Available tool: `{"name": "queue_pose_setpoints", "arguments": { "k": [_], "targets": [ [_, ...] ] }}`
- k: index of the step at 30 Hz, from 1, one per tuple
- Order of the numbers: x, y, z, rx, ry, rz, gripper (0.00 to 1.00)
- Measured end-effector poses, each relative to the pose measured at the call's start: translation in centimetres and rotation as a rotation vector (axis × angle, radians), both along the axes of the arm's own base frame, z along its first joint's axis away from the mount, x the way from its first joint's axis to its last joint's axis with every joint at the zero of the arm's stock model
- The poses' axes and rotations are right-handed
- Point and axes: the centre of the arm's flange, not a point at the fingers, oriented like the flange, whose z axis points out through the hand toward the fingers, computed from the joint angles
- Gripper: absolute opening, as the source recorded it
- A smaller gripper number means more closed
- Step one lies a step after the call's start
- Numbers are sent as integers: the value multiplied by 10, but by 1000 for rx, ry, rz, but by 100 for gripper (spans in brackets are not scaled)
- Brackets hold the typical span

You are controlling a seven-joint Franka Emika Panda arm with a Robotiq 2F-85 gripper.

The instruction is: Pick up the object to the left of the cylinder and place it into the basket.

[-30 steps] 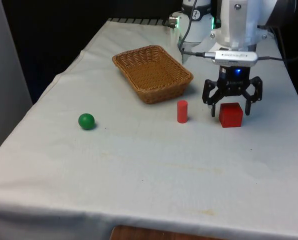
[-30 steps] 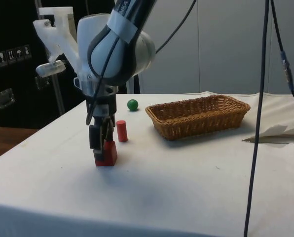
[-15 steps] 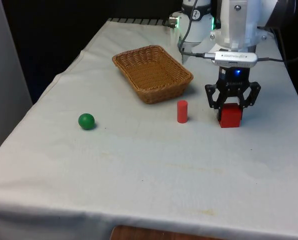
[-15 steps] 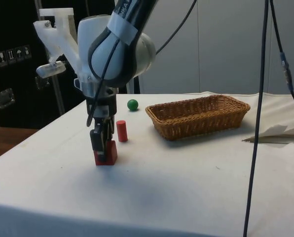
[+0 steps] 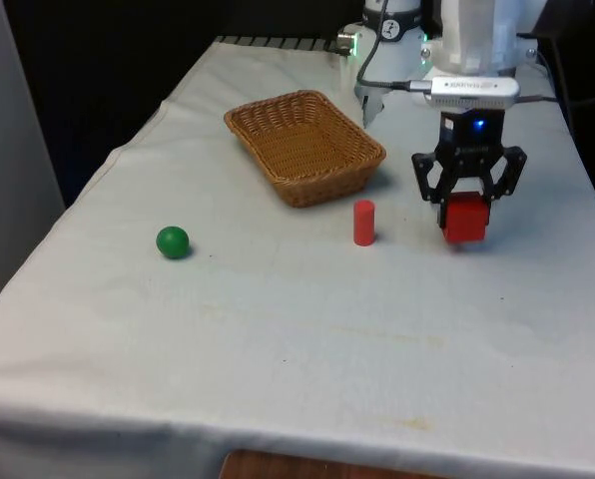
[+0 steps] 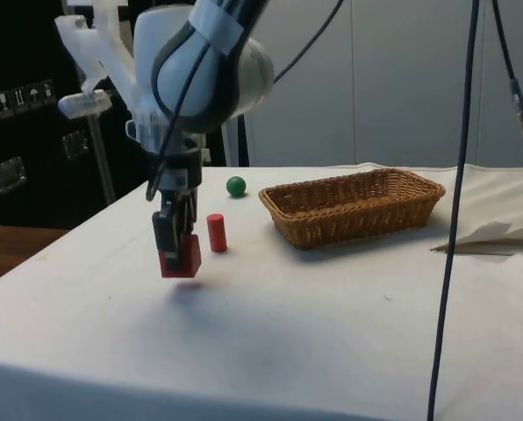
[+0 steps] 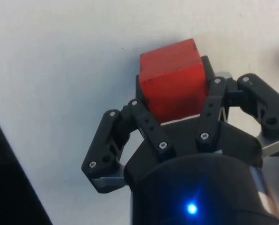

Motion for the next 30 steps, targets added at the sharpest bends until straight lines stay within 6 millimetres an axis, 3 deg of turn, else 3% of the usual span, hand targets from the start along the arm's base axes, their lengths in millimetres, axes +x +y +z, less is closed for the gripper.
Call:
{"name": "queue_pose_setpoints", "arguments": {
  "k": [30],
  "targets": [
    [-24,-18,79,44,-2,29,1]
  ]
}}
